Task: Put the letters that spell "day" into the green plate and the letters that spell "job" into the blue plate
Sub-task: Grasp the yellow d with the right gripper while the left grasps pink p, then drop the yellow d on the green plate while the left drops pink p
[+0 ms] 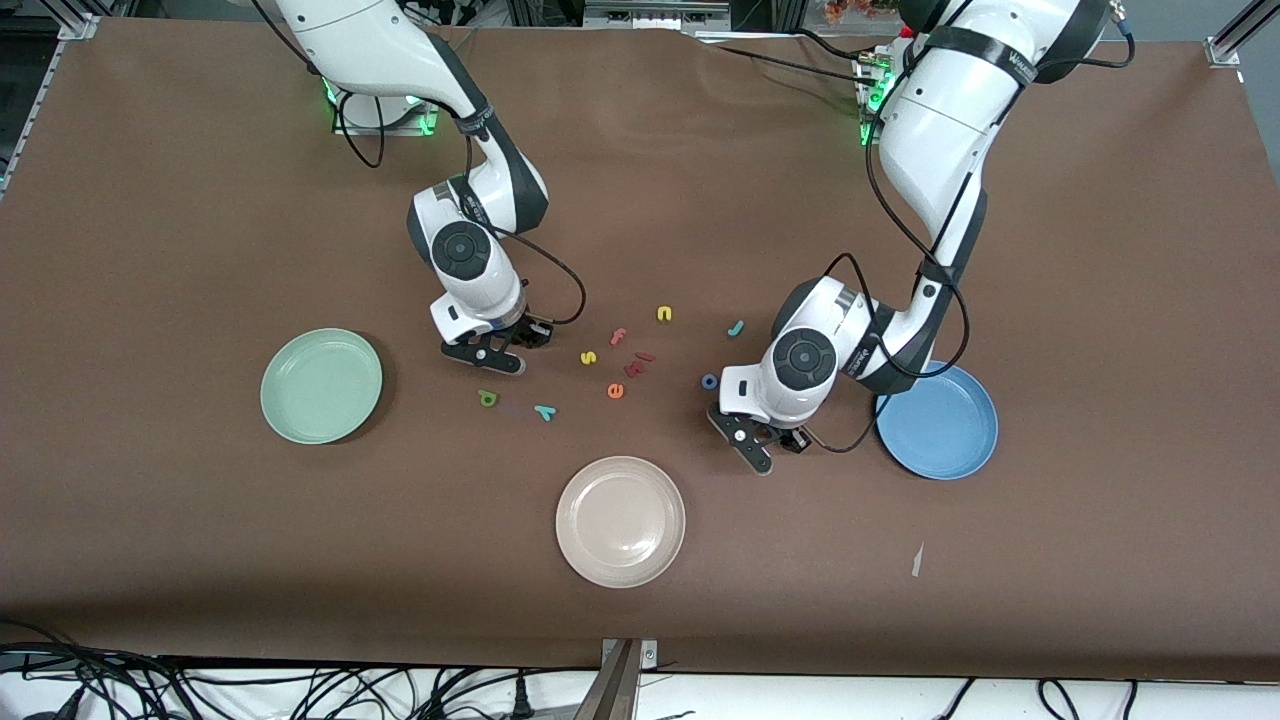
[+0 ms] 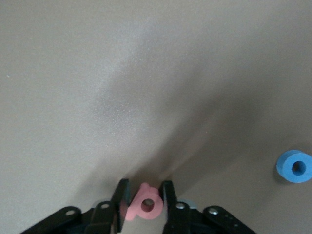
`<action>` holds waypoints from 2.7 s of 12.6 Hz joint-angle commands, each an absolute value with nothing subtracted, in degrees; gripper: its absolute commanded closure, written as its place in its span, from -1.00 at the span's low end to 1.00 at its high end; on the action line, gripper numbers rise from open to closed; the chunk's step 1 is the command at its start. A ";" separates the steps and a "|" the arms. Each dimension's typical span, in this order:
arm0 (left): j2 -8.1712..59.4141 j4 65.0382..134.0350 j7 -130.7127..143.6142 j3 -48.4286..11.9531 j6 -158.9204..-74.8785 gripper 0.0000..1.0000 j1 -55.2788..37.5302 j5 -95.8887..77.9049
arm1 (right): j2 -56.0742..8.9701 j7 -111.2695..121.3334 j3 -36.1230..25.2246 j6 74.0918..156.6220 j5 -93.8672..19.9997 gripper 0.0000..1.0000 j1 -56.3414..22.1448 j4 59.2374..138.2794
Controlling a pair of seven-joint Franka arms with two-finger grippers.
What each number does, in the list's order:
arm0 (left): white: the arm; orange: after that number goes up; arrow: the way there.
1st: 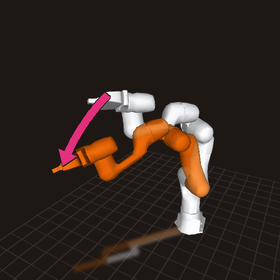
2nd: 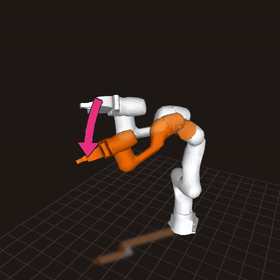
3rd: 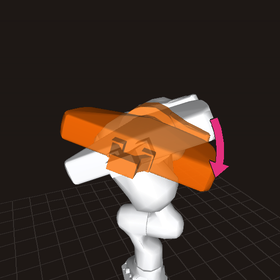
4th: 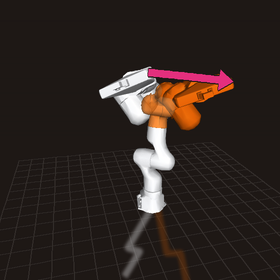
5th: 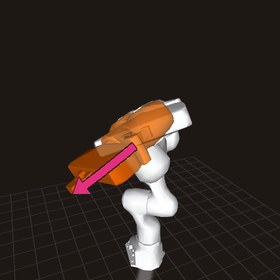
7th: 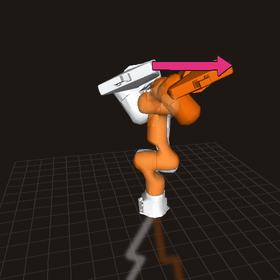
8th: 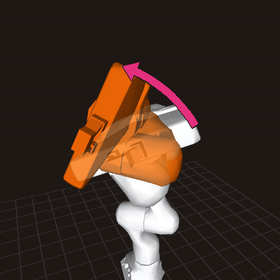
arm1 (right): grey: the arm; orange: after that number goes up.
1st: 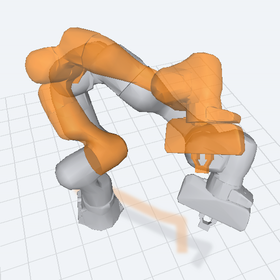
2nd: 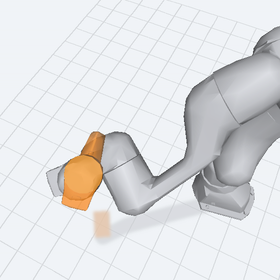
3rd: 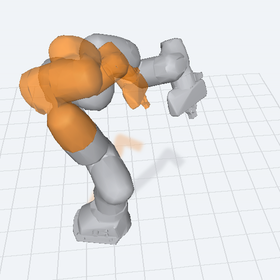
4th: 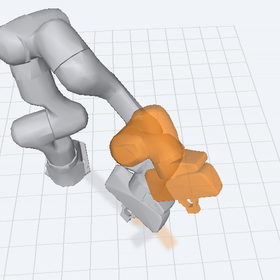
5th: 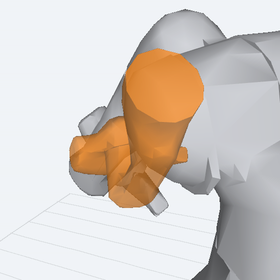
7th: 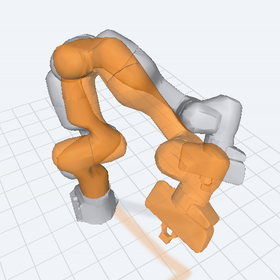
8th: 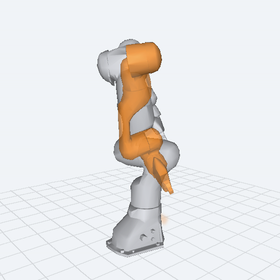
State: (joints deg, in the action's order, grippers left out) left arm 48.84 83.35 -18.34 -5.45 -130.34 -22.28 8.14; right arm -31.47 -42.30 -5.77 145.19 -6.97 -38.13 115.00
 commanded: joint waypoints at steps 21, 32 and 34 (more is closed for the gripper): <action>42.10 86.56 -37.62 -4.31 -114.08 0.91 -6.60 10.55 | -27.68 11.43 -29.09 117.07 -12.30 0.32 -27.86 106.52; 39.29 87.10 -0.07 -12.46 -107.75 -1.00 -10.98 9.15 | -31.01 -11.76 -19.43 118.73 -14.14 -1.00 -32.87 99.59; 40.25 86.84 13.30 -15.28 -108.89 -1.00 -11.60 5.30 | -32.51 -14.67 -17.59 123.46 -18.44 -1.00 -33.92 99.23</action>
State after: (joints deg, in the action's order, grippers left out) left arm 40.17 86.63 3.39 -13.77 -108.71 -11.58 8.17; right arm -29.84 -12.30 -18.61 120.69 -15.11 -33.44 101.37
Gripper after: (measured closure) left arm 0.000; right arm 0.000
